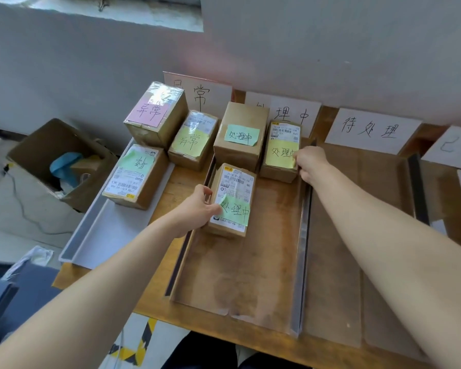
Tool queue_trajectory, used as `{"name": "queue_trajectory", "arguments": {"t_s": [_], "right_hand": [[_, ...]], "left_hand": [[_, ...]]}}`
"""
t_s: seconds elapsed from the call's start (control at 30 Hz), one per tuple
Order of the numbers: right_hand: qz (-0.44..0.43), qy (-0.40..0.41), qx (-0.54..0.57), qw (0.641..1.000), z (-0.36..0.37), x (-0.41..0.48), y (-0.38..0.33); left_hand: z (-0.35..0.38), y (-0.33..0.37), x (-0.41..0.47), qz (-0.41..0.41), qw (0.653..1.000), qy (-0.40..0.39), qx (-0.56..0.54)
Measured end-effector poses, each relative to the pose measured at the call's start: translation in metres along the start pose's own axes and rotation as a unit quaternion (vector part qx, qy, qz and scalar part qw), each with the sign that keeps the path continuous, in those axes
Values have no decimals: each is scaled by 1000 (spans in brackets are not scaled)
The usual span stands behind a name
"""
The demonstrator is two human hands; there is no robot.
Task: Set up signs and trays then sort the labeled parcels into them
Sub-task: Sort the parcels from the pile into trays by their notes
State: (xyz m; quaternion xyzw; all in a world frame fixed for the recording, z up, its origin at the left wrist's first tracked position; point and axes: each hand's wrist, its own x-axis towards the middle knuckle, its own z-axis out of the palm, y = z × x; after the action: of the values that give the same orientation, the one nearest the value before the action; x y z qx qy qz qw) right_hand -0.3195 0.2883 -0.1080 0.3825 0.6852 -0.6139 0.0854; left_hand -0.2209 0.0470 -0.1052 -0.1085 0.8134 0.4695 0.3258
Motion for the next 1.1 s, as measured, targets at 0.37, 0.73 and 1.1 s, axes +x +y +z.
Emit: {"name": "queue_trajectory", "arguments": {"t_s": [0.37, 0.73, 1.1], "right_hand": [[-236, 21, -232, 944, -13, -42, -19], [-482, 46, -457, 746, -43, -128, -69], [-533, 204, -553, 607, -168, -206, -84]], "left_hand": [[5, 18, 5, 22, 985, 84, 150], [7, 120, -38, 266, 843, 258, 391], [76, 224, -125, 516, 643, 409, 392]]}}
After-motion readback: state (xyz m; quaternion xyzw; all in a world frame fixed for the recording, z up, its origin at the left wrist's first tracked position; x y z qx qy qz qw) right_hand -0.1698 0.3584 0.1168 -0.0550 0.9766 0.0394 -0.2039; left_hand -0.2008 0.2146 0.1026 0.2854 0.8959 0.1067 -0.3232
